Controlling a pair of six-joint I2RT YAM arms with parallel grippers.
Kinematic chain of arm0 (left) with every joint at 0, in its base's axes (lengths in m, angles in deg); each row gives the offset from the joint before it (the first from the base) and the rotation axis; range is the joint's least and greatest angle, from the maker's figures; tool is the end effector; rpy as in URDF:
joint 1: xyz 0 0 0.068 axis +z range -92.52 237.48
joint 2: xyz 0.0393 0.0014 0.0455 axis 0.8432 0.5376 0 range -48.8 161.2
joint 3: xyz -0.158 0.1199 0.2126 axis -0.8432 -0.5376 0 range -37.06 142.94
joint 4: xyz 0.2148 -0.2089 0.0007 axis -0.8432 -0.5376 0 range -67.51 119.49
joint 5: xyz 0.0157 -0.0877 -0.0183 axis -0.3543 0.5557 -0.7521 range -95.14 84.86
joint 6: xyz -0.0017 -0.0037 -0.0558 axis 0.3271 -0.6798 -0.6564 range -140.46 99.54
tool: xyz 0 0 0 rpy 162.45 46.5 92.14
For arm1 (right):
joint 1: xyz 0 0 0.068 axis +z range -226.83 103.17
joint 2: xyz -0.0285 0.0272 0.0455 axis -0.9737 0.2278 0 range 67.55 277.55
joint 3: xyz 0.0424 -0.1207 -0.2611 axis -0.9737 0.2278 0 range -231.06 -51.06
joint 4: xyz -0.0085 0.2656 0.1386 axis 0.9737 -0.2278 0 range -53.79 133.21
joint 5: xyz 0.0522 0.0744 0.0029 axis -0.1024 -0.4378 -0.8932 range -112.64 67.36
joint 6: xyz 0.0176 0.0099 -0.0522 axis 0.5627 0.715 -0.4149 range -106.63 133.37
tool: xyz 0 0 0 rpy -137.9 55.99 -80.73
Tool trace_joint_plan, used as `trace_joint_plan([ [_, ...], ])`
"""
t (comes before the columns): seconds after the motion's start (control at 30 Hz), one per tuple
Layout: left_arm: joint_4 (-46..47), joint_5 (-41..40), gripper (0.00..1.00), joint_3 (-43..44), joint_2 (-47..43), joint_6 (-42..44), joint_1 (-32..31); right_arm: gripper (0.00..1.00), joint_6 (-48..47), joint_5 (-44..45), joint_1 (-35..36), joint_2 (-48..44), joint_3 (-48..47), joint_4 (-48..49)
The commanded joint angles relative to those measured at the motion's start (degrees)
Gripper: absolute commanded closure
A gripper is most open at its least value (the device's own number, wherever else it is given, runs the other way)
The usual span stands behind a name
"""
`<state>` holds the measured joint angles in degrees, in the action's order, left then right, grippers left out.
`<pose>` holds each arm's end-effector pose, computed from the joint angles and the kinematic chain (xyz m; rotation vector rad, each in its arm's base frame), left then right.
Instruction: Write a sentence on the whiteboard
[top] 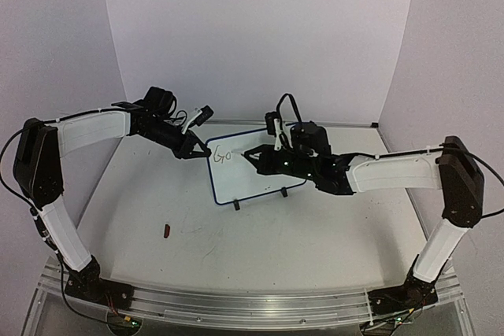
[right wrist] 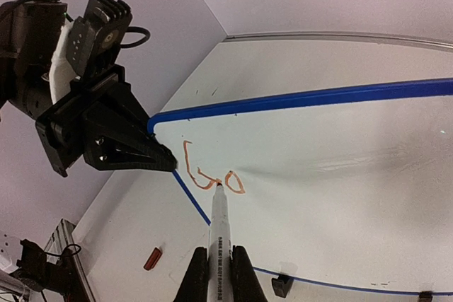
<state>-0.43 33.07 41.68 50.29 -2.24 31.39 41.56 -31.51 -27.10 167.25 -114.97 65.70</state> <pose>0.3666 -0.2060 0.2692 1.1634 2.0742 -0.8741 0.2820 0.3423 0.2479 -0.4795 1.8830 1.0818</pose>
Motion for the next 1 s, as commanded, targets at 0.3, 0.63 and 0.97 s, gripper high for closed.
trace_joint_plan([
  [0.3,-2.91,-5.55,1.0,0.45,1.81,2.18,-0.76,1.0,0.31,2.44,-0.47,0.08,-0.99,0.7],
  [0.63,-2.93,-5.6,1.0,0.45,1.81,2.18,-0.73,1.0,0.38,3.05,-0.91,2.07,-3.01,0.63],
  [0.97,-2.96,-5.67,1.0,0.54,1.9,2.3,-0.81,1.0,0.77,3.27,-1.41,3.09,-3.91,0.63],
])
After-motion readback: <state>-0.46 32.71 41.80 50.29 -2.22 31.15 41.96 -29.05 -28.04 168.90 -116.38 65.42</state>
